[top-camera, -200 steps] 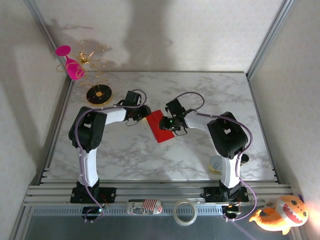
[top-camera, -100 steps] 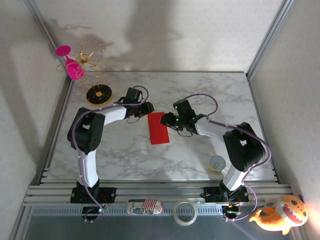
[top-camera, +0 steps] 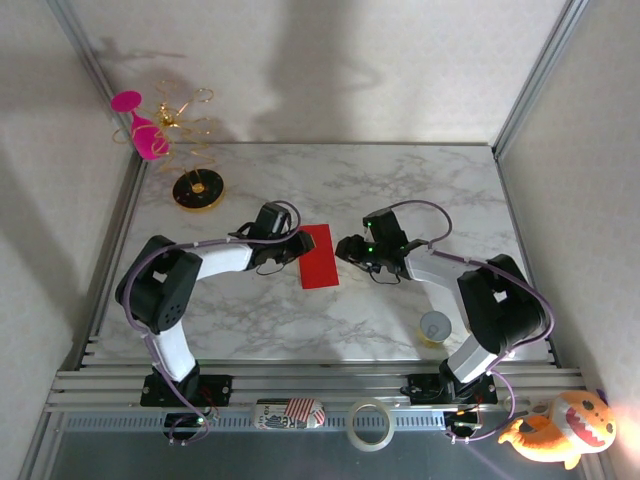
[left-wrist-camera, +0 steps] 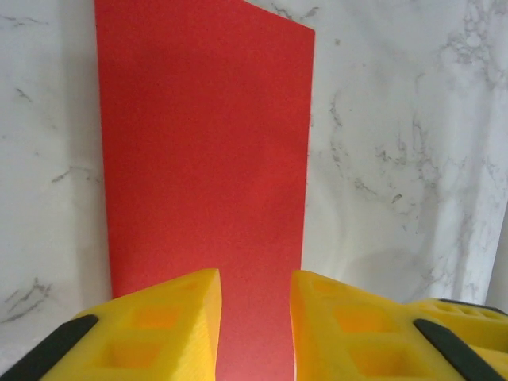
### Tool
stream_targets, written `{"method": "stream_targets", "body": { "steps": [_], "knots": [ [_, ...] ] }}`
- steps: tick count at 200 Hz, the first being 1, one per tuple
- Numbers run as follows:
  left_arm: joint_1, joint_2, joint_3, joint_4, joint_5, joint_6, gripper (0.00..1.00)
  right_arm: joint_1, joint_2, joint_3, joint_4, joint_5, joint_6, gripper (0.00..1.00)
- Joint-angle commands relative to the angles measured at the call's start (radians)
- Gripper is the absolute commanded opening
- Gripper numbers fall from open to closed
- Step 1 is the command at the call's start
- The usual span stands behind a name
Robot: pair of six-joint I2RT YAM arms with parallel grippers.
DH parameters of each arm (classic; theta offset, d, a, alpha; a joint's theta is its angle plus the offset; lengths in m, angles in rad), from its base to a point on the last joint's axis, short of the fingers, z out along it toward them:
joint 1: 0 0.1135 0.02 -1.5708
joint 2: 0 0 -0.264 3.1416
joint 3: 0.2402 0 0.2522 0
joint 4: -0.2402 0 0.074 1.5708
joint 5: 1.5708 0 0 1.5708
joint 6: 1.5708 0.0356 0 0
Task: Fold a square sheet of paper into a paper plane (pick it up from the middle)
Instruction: Rotate the square sheet of paper at the center of the table, then fold the triangle a second time at the center of the table.
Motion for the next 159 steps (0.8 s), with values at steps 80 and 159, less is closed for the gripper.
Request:
{"method": "stream_targets", "body": {
  "steps": [80, 159],
  "knots": [
    [0.003, 0.082, -0.024, 0.039, -0.084, -0.056, 0.23, 0.003, 0.074, 0.008, -0.059, -0.060, 0.009, 0.42],
    [0.003, 0.095, -0.070, 0.042, -0.088, -0.065, 0.23, 0.027, 0.111, 0.032, -0.082, -0.109, 0.000, 0.39]
  ]
}}
